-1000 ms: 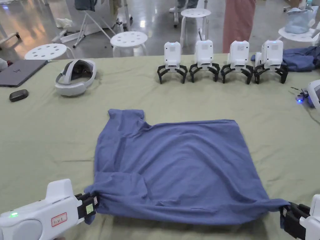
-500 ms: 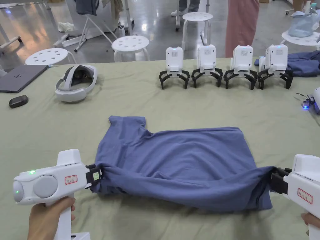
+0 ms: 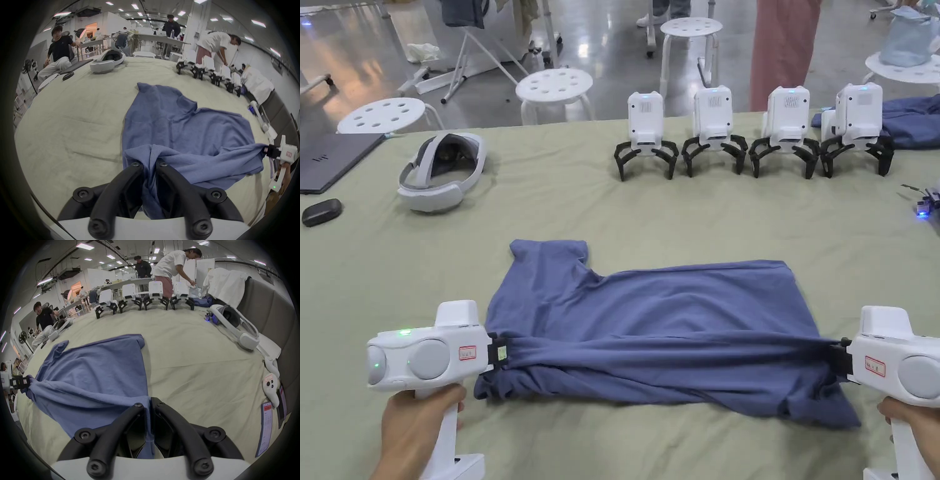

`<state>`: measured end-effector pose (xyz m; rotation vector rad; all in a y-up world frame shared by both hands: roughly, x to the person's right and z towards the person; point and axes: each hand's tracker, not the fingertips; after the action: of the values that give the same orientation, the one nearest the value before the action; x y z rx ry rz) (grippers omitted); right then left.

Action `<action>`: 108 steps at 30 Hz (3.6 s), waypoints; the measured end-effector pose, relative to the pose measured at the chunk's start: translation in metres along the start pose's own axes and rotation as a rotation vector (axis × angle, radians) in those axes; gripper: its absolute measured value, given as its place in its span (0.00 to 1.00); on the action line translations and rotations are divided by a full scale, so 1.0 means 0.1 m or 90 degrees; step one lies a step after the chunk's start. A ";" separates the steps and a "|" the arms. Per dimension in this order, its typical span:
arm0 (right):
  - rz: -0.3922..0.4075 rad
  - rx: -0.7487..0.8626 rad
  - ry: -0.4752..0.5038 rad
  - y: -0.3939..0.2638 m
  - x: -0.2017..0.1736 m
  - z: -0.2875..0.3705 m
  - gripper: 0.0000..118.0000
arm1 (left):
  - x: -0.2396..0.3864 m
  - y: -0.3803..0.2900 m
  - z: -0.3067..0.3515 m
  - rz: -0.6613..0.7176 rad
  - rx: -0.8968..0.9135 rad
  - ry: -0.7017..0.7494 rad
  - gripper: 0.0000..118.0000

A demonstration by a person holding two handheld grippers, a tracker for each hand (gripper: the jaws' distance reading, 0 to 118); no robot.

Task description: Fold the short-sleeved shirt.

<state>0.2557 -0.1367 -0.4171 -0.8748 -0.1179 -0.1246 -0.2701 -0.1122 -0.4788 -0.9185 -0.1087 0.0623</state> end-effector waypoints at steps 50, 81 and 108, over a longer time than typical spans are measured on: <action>0.049 0.385 -0.023 -0.55 -0.63 1.97 0.06 | 0.43 -0.74 1.45 -0.066 0.321 0.012 0.06; 0.045 0.387 -0.034 -0.63 -0.63 1.93 0.04 | 0.27 -0.43 1.18 -0.029 0.183 -0.015 0.00; 0.034 0.307 -0.020 -0.54 -0.64 1.41 0.04 | -0.06 -0.34 -0.02 0.015 -0.069 -0.008 0.73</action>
<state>0.1769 -0.0591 -0.2964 -0.3983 -0.1462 -0.0283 -0.2761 -0.1343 -0.4534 -1.0283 -0.1146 0.0847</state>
